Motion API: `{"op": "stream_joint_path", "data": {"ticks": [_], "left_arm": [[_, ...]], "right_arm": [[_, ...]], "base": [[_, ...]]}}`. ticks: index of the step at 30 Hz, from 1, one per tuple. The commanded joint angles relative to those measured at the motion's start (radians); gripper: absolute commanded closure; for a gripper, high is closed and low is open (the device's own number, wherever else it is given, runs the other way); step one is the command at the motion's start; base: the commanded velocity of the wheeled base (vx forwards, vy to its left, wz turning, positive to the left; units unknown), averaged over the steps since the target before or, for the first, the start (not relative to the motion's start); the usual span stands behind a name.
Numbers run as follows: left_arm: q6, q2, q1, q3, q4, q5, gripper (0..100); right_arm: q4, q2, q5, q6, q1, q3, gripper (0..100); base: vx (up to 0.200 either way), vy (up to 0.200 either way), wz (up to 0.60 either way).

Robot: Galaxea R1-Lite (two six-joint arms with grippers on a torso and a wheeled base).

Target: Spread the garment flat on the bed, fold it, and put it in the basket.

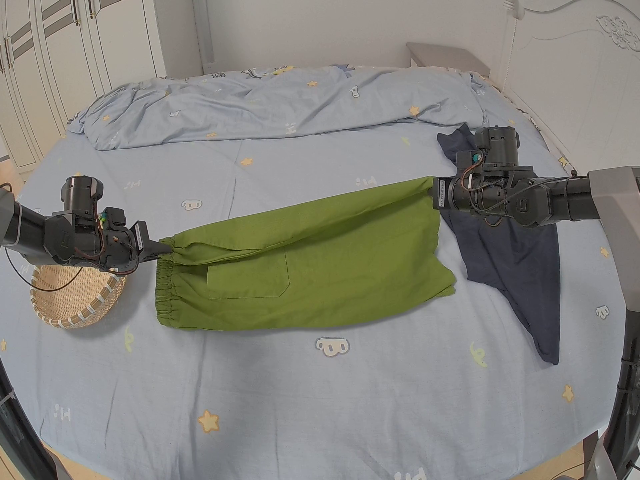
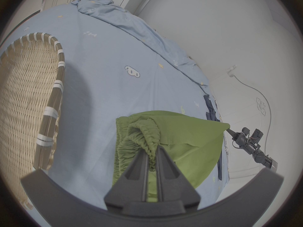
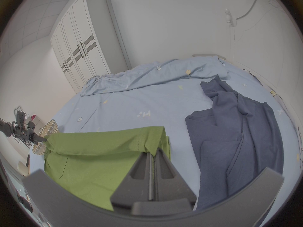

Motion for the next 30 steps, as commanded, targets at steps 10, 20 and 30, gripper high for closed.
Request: {"op": "stream_joint_path", "data": {"ticks": [10, 20, 30], "left_arm": [[-0.001, 0.027, -0.003, -0.016, -0.001, 0.002, 100], [-0.001, 0.027, 0.004, -0.022, -0.001, 0.002, 100], [-0.002, 0.042, -0.022, -0.033, -0.005, 0.022, 0]], "right_arm": [[-0.001, 0.042, 0.0, 0.004, 0.006, 0.002, 100], [-0.003, 0.066, 0.0, 0.002, 0.015, -0.01, 100], [-0.003, 0.071, 0.002, 0.002, 0.019, -0.008, 0]], "base": [[0.0, 0.0, 0.0], [0.0, 0.0, 0.0], [0.0, 0.0, 0.0]]}}
